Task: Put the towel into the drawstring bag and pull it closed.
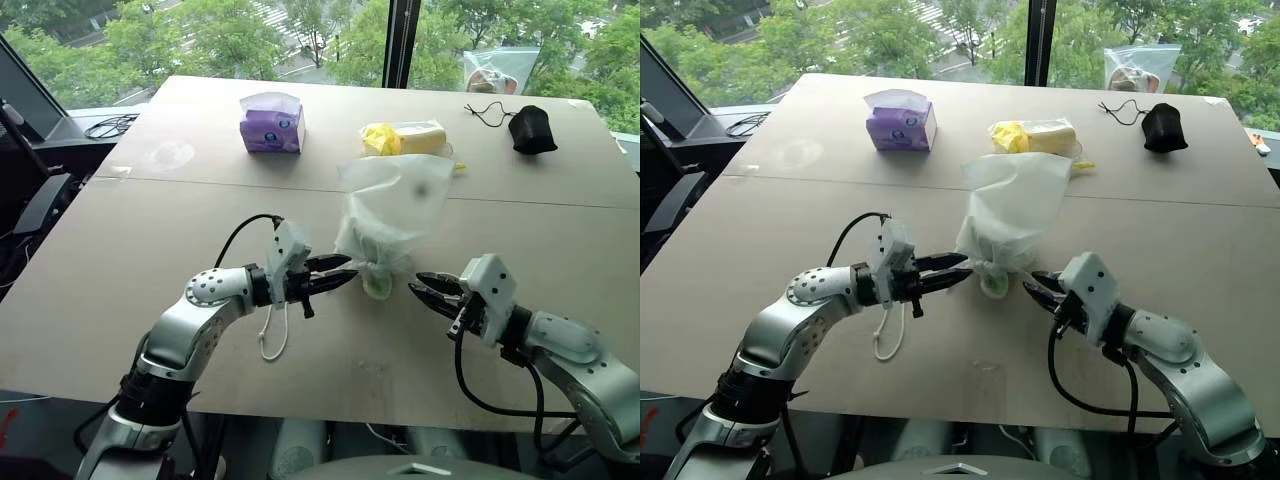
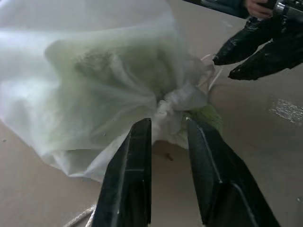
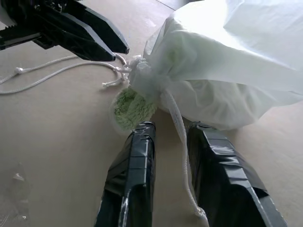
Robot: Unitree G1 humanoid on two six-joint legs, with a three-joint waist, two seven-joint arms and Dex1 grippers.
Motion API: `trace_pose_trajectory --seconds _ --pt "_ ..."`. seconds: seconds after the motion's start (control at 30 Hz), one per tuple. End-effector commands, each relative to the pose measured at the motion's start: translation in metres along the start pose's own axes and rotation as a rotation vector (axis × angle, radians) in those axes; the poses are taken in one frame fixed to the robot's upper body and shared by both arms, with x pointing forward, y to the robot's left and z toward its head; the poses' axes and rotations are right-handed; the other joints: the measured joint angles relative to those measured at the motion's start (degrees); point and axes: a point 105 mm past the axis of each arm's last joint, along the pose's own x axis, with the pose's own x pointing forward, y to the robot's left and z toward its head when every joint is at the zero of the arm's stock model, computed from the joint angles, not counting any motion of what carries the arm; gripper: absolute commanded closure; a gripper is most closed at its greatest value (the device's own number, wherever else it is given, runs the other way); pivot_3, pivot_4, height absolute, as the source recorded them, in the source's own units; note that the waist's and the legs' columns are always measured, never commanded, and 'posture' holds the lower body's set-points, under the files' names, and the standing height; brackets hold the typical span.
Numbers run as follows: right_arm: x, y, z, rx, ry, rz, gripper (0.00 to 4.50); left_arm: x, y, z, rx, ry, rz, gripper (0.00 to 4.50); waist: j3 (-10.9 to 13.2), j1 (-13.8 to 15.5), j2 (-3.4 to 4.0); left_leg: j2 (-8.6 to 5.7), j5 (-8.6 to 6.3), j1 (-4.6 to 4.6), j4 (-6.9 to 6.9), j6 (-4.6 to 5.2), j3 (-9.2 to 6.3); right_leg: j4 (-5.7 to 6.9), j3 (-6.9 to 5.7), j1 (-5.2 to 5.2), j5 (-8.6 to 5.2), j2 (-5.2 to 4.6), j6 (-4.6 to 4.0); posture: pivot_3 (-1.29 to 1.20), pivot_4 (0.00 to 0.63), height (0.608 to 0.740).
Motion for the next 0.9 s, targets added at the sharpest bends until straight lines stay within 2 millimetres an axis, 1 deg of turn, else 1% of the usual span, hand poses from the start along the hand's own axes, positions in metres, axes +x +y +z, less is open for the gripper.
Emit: trace_pose_trajectory --seconds 0.03,0.07,0.13,0.17,0.23,0.27,0.3,0.33,0.37,0.4,0.43,0.5,0.57,0.6,0.63,0.7,0.8,0.9 --pt "-0.001 0.008 0.015 -0.008 -0.052 0.066 3.32 0.002 0.003 0.011 0.074 -0.003 -0.085 3.26 0.0 0.3 0.00 -0.01 0.00 0.00 0.00 0.00 0.01 -0.01 -0.01 0.01 0.00 -0.01 0.00 0.00 0.150 0.740" --pt "-0.001 0.006 0.015 0.002 -0.053 0.063 3.32 0.004 0.004 0.012 0.079 0.003 -0.110 3.26 0.0 0.4 0.00 -0.01 0.00 -0.01 0.01 0.00 0.01 -0.04 -0.01 0.01 0.00 0.00 0.01 0.00 0.150 0.740" --pt "0.001 0.010 0.014 0.012 -0.040 0.090 2.79 0.005 0.010 0.015 0.115 0.008 -0.127 2.73 0.0 0.4 0.00 -0.02 0.00 -0.01 0.01 0.00 0.04 -0.05 0.00 0.01 0.00 -0.01 0.02 0.00 0.150 0.740" --pt "0.002 0.011 0.013 -0.006 -0.028 0.090 2.41 0.006 0.013 0.018 0.129 0.008 -0.128 2.40 0.0 0.3 0.00 -0.03 0.00 -0.01 0.02 0.01 0.05 -0.06 0.01 0.01 0.00 -0.01 0.02 0.00 0.150 0.740" --pt "0.004 0.007 0.011 -0.010 -0.024 0.051 1.49 0.008 0.015 0.019 0.146 0.016 -0.142 1.48 0.0 0.3 0.00 -0.03 0.00 -0.03 0.01 0.01 0.04 -0.08 0.01 0.01 0.00 0.00 0.02 0.00 0.150 0.740" --pt "0.003 0.009 0.009 0.005 -0.017 0.060 0.93 0.009 0.015 0.018 0.148 0.027 -0.156 0.96 0.0 0.3 0.00 -0.02 0.00 -0.04 0.01 0.01 0.03 -0.08 0.00 0.00 0.00 0.01 0.02 0.00 0.150 0.740" --pt "0.003 0.014 0.005 0.014 -0.002 0.080 0.67 0.009 0.016 0.015 0.149 0.041 -0.166 0.71 0.0 0.3 0.00 -0.02 0.00 -0.05 0.01 0.01 0.03 -0.09 -0.01 0.00 0.00 0.02 0.02 0.00 0.150 0.740" --pt "0.002 0.016 0.002 0.011 0.017 0.089 0.16 0.012 0.016 0.013 0.160 0.053 -0.173 0.20 0.0 0.3 0.00 -0.02 0.00 -0.05 0.01 0.01 0.02 -0.09 -0.01 0.00 0.00 0.03 0.02 0.00 0.150 0.740" --pt "0.001 0.017 0.001 0.007 0.025 0.088 0.16 0.014 0.017 0.011 0.172 0.060 -0.179 0.20 0.0 0.3 0.00 -0.02 0.00 -0.06 0.00 0.01 0.02 -0.10 -0.01 0.00 0.00 0.04 0.01 0.00 0.150 0.740" --pt "0.001 0.017 0.004 0.019 0.007 0.077 0.16 0.019 0.016 0.012 0.185 0.062 -0.189 0.20 0.0 0.3 0.00 -0.02 0.00 -0.06 0.00 0.01 0.03 -0.10 0.00 0.00 0.00 0.04 0.02 0.00 0.150 0.740" --pt "0.001 0.017 0.007 0.038 -0.015 0.069 0.06 0.025 0.016 0.013 0.195 0.065 -0.195 0.57 0.0 0.3 -0.01 -0.01 0.00 -0.07 0.00 0.01 0.03 -0.12 -0.01 0.00 0.00 0.04 0.02 0.00 0.150 0.740" --pt "0.001 0.016 0.007 0.061 -0.026 0.056 0.06 0.034 0.019 0.009 0.212 0.083 -0.192 1.44 0.0 0.4 -0.01 -0.02 0.00 -0.11 0.01 0.01 0.00 -0.16 -0.03 0.00 0.00 0.04 0.03 0.00 0.150 0.740" --pt "0.002 0.014 -0.001 0.047 0.008 0.038 0.06 0.039 0.022 0.005 0.234 0.101 -0.197 2.46 0.0 0.4 -0.01 -0.04 0.00 -0.13 0.01 0.01 -0.03 -0.21 -0.06 0.01 0.00 0.04 0.04 0.00 0.150 0.740" --pt "0.002 0.013 -0.003 0.036 0.023 0.024 0.06 0.041 0.022 0.006 0.240 0.100 -0.200 3.03 0.0 0.4 -0.01 -0.05 0.00 -0.14 0.01 0.01 -0.02 -0.23 -0.05 0.01 0.01 0.04 0.04 0.00 0.150 0.740" --pt "0.003 0.014 0.001 0.059 -0.001 0.011 0.06 0.044 0.021 0.007 0.243 0.098 -0.218 3.53 0.0 0.3 -0.01 -0.05 -0.01 -0.14 0.01 0.01 -0.02 -0.23 -0.04 0.01 0.01 0.05 0.04 0.00 0.150 0.740" --pt "0.002 0.015 0.003 0.089 -0.019 -0.004 0.06 0.049 0.023 0.003 0.282 0.117 -0.226 4.47 0.0 0.3 -0.01 -0.03 0.00 -0.14 0.01 0.01 -0.02 -0.23 -0.03 0.00 0.01 0.08 0.04 0.00 0.150 0.740" --pt "0.002 0.012 -0.004 0.076 0.006 -0.044 0.06 0.054 0.023 -0.004 0.323 0.143 -0.240 4.47 0.0 0.3 -0.01 -0.04 0.00 -0.14 0.01 0.01 -0.06 -0.23 -0.05 0.01 0.01 0.11 0.03 0.00 0.150 0.740" --pt "0.005 0.003 -0.003 0.073 -0.003 -0.107 0.06 0.055 0.024 -0.001 0.312 0.135 -0.251 4.47 0.0 0.2 -0.01 -0.02 0.00 -0.14 0.01 0.01 0.00 -0.24 -0.01 0.00 0.01 0.10 0.03 0.00 0.150 0.740"
